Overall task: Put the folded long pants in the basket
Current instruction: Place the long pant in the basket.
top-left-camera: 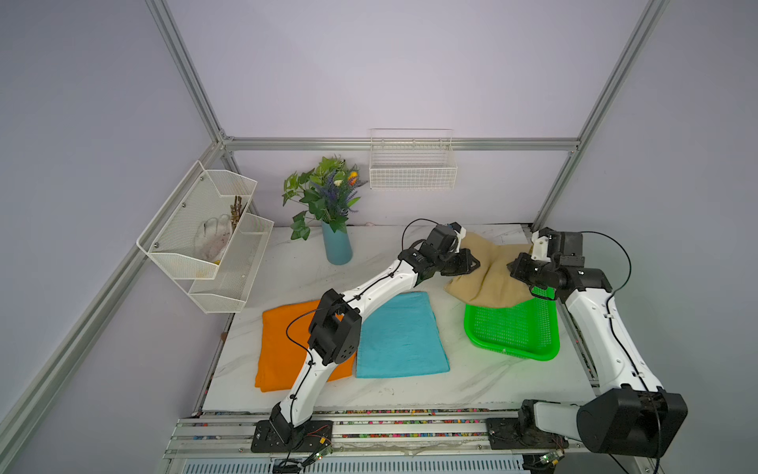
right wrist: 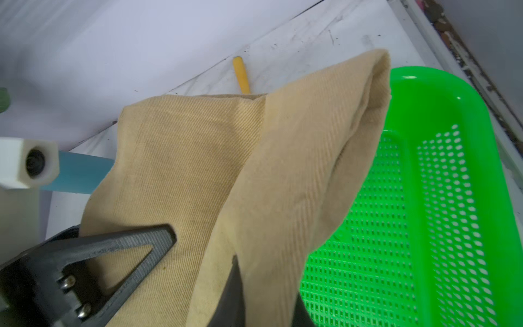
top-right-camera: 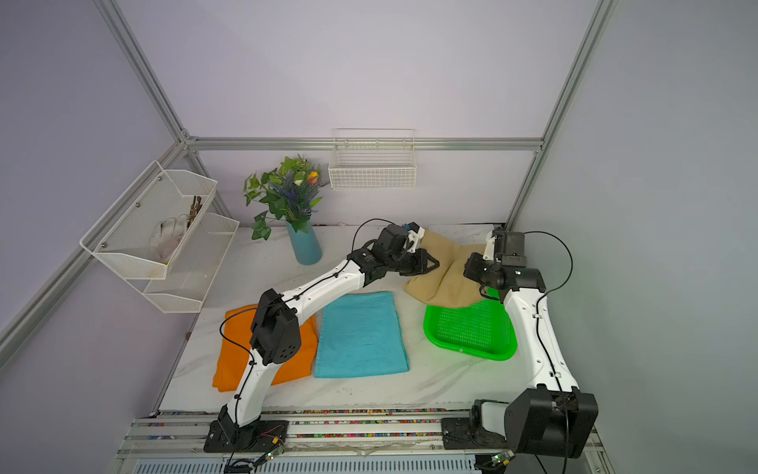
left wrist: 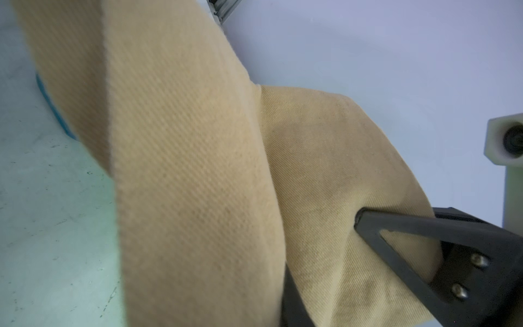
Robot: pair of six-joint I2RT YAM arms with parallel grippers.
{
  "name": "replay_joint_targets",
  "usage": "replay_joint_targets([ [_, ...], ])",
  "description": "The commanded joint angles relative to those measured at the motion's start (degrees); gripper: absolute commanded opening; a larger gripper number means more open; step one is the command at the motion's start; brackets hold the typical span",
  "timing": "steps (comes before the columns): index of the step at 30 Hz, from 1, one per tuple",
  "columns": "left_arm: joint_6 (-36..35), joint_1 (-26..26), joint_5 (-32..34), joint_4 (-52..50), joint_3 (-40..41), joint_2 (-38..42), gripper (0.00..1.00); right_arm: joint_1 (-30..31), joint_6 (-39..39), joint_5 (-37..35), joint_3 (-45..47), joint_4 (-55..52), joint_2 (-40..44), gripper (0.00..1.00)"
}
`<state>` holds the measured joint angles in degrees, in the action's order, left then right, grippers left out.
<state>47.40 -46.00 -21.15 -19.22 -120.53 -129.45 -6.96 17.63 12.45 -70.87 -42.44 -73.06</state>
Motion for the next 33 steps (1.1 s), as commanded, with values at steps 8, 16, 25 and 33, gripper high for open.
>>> replay_joint_targets([
  [8,1.86,-2.81,-3.21,6.02,-2.63,-3.05,0.00,-5.72,0.76,-7.98,5.32,-0.15,2.41,0.00],
  [16,2.92,-5.65,-1.30,7.66,-5.66,-4.71,0.00,-8.37,-0.63,-7.99,-1.28,-2.03,-2.15,0.00],
  [25,5.36,-6.52,0.22,7.25,-5.69,-8.40,0.00,-8.77,-0.46,-12.37,8.15,2.96,-1.03,0.00],
  [33,6.56,-5.08,0.65,6.69,-5.02,-10.46,1.00,-10.42,1.01,-15.13,8.17,3.61,-2.83,0.81],
])
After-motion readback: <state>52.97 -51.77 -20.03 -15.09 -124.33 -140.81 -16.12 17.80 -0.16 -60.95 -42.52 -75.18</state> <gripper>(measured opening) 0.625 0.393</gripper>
